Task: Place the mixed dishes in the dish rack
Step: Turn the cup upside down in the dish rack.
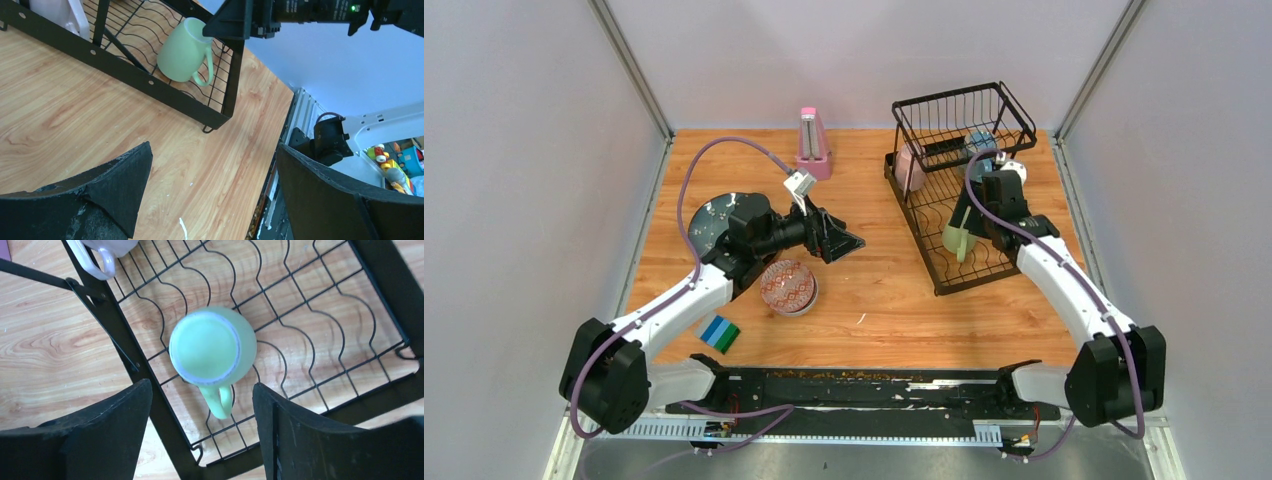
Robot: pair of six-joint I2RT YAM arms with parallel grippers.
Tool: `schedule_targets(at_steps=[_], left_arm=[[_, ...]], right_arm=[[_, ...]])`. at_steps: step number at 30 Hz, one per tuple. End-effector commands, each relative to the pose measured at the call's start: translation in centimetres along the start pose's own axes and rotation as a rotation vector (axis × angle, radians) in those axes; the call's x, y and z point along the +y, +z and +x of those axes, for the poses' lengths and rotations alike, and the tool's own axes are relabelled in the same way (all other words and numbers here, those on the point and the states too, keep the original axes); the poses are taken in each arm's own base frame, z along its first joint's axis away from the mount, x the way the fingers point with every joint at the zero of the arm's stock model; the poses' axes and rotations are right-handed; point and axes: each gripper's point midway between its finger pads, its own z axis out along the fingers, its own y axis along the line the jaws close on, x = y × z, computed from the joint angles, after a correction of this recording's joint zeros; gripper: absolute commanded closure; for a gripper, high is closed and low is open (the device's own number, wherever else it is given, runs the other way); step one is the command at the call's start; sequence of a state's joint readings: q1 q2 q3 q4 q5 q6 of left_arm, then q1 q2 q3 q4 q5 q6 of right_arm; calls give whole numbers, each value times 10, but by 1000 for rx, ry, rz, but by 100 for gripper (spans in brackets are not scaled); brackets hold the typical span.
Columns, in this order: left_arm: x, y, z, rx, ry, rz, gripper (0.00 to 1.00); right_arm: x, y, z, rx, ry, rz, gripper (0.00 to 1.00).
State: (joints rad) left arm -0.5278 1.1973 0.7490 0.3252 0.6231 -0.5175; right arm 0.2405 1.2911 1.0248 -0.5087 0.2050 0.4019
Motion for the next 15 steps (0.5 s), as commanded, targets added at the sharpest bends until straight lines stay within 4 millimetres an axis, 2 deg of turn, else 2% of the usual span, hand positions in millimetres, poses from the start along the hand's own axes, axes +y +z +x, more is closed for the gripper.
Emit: schedule_targets(at_steps=[1,6,12,15], left_arm=[[-7,1,-18,-36,39,23,0],[-7,1,-18,-31,32,23,0],[-6,1,-16,-24,31,21,0],[-7,2,-16,-23,30,23,0]], right_arm=[[1,-7,11,-22,112,-38,27],[-6,-5,33,5,219,-81,30],[-5,3,35,10,282,-183,34],[-6,8,28,-2,301,-223,38]])
